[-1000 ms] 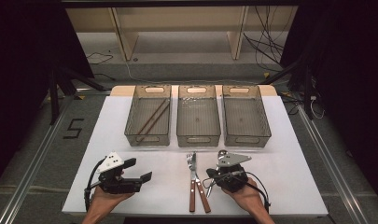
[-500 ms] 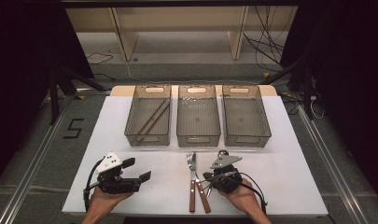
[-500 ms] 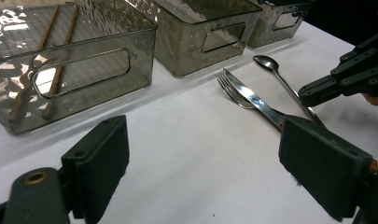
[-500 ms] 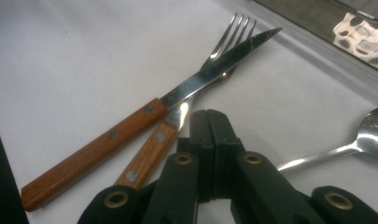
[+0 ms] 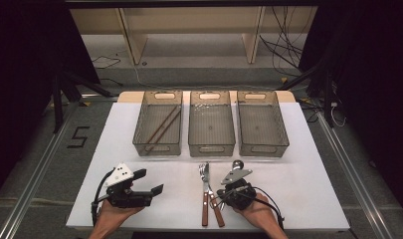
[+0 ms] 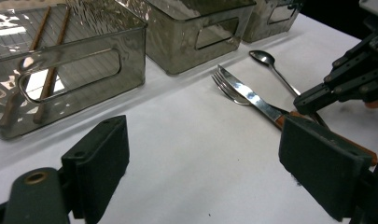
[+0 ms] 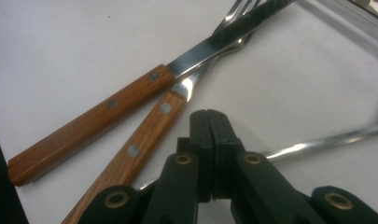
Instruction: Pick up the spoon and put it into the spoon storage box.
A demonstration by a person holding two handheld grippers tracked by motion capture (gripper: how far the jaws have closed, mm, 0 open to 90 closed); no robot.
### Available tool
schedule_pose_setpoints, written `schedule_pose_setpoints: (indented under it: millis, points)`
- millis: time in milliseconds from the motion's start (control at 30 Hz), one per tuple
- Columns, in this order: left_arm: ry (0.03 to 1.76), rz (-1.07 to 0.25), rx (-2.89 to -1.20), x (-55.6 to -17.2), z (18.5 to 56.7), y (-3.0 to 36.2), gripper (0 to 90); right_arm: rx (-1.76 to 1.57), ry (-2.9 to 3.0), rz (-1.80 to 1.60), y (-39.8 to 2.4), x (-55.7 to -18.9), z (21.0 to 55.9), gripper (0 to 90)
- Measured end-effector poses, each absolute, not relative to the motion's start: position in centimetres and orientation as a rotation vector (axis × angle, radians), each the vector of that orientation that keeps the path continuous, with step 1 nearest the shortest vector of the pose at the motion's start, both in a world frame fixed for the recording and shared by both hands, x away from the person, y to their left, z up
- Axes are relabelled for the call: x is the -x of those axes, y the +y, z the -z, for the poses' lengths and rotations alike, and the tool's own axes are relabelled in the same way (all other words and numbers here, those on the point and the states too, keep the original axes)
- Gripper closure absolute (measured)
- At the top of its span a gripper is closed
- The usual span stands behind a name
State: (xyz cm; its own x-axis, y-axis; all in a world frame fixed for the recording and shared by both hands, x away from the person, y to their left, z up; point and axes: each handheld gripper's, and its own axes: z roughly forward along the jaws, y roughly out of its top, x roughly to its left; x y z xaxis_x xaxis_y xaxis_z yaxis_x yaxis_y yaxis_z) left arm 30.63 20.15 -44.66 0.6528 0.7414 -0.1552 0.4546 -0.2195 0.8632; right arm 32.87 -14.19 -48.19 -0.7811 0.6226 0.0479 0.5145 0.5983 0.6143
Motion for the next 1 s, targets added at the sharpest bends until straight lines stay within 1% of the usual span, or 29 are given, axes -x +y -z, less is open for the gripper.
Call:
schedule_pose_setpoints:
  millis: [233, 633, 833, 1000]
  points:
    - [0.953, -0.363, -1.855, -30.5, 44.7, 20.5, 16.0, -0.962, 2.666, -0.864, -15.2, -32.3, 47.8, 90.0]
    - [0.947, -0.367, -1.87, -30.6, 44.7, 20.2, 16.0, -1.024, 2.657, -0.74, -19.4, -31.6, 47.2, 90.0]
    - [0.944, -0.373, -1.874, -30.5, 44.7, 20.1, 16.0, -1.09, 2.604, -0.687, -21.5, -32.0, 46.8, 90.0]
    - [0.943, -0.378, -1.874, -30.6, 44.7, 20.1, 15.9, -1.117, 2.594, -0.646, -22.4, -32.5, 46.8, 90.0]
